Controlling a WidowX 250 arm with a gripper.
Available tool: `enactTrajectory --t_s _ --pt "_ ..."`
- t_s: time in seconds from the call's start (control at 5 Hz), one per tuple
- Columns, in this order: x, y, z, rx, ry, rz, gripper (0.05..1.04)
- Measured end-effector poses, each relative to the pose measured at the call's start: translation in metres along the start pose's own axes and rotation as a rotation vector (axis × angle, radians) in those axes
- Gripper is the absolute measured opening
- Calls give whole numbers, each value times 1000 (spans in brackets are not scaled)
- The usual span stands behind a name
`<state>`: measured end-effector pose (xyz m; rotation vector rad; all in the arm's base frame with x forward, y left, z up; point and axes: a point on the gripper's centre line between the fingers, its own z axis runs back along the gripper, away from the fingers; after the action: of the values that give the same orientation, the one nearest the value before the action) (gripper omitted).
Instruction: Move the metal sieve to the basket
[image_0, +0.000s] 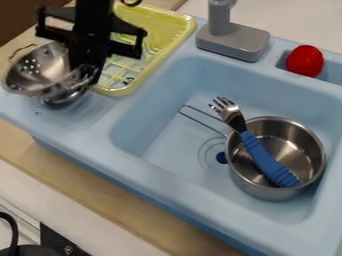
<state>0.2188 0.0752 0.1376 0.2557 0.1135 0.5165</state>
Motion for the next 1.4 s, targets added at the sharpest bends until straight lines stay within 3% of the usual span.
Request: enactTrajectory --t_s 0.2,0.4,0.8,1.2,1.4 --pt "13 -2 1 97 20 -73 66" --pt "26 -9 -2 200 43 -264 66" --pt "41 -15 -3 208 -44 -360 66" --pt "60 -18 14 248 -159 -400 66" --pt "63 -26 9 299 -178 -442 66"
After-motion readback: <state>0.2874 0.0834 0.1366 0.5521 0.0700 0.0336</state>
